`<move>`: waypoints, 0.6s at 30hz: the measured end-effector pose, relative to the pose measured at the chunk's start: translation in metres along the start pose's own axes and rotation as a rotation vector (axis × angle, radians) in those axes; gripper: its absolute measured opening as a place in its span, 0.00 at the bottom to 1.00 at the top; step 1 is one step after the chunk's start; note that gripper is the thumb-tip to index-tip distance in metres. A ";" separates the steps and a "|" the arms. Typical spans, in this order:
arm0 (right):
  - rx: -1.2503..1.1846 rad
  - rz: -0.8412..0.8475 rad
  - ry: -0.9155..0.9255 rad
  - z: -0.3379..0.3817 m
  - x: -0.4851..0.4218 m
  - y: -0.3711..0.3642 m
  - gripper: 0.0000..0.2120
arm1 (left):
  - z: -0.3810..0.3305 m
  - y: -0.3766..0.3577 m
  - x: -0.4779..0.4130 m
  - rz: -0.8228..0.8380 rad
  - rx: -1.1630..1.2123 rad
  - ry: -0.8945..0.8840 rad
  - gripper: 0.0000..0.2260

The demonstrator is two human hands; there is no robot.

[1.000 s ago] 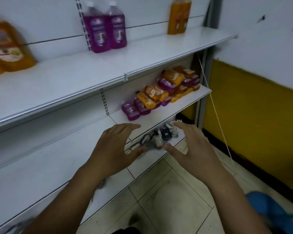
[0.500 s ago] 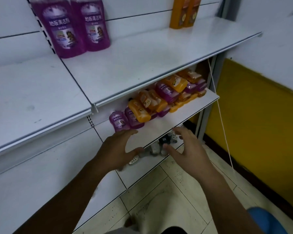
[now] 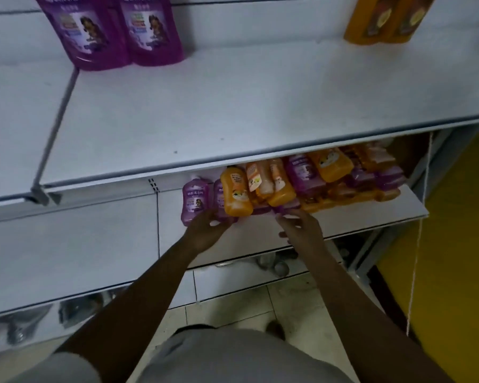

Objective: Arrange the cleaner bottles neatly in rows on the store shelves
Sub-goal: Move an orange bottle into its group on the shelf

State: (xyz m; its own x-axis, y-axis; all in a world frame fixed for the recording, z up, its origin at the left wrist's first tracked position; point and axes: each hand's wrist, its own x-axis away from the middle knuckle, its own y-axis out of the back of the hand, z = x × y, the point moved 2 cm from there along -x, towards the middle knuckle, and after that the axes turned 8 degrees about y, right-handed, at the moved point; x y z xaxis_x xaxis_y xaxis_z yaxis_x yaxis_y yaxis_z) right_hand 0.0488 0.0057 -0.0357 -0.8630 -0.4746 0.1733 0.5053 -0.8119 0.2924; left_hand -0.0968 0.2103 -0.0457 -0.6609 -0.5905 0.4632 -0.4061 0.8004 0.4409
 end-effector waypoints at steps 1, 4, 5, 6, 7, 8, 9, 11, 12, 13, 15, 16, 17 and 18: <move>0.007 0.040 0.019 0.001 -0.013 0.000 0.11 | -0.005 -0.004 -0.003 -0.023 0.043 0.042 0.11; 0.019 0.180 0.012 0.006 -0.047 -0.010 0.14 | -0.014 -0.018 -0.017 -0.076 0.196 0.170 0.09; 0.036 0.210 0.021 0.006 -0.058 -0.015 0.16 | -0.015 -0.023 -0.022 -0.084 0.203 0.194 0.11; 0.055 0.223 0.033 0.007 -0.069 -0.021 0.19 | -0.015 -0.027 -0.027 -0.088 0.199 0.203 0.16; 0.076 0.230 0.046 0.007 -0.077 -0.027 0.20 | -0.015 -0.031 -0.032 -0.093 0.185 0.207 0.20; 0.093 0.234 0.049 0.008 -0.084 -0.032 0.21 | -0.016 -0.035 -0.037 -0.101 0.174 0.208 0.24; 0.110 0.233 0.044 0.008 -0.090 -0.037 0.19 | -0.017 -0.037 -0.042 -0.116 0.174 0.210 0.26; 0.142 0.192 0.039 0.004 -0.099 -0.043 0.15 | -0.018 -0.039 -0.049 -0.156 0.204 0.233 0.28; 0.161 0.159 0.057 0.002 -0.102 -0.043 0.15 | -0.018 -0.040 -0.052 -0.176 0.221 0.245 0.28; 0.174 0.134 0.085 0.000 -0.106 -0.043 0.16 | -0.018 -0.040 -0.054 -0.193 0.234 0.254 0.28; 0.203 0.115 0.126 -0.006 -0.113 -0.041 0.17 | -0.017 -0.042 -0.055 -0.219 0.266 0.258 0.27; 0.223 0.117 0.146 -0.009 -0.115 -0.039 0.15 | -0.016 -0.042 -0.054 -0.222 0.303 0.264 0.26; 0.243 0.124 0.167 -0.011 -0.116 -0.036 0.14 | -0.014 -0.044 -0.053 -0.220 0.362 0.272 0.25; 0.255 0.133 0.184 -0.014 -0.115 -0.033 0.13 | -0.011 -0.045 -0.052 -0.215 0.440 0.281 0.24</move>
State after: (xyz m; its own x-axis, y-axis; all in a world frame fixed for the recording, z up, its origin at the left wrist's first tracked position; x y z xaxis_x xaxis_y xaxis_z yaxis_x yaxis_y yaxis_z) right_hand 0.1317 0.0826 -0.0786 -0.7635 -0.6430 0.0605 0.5779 -0.6383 0.5085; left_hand -0.0372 0.2035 -0.0809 -0.3656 -0.7014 0.6118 -0.7777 0.5913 0.2133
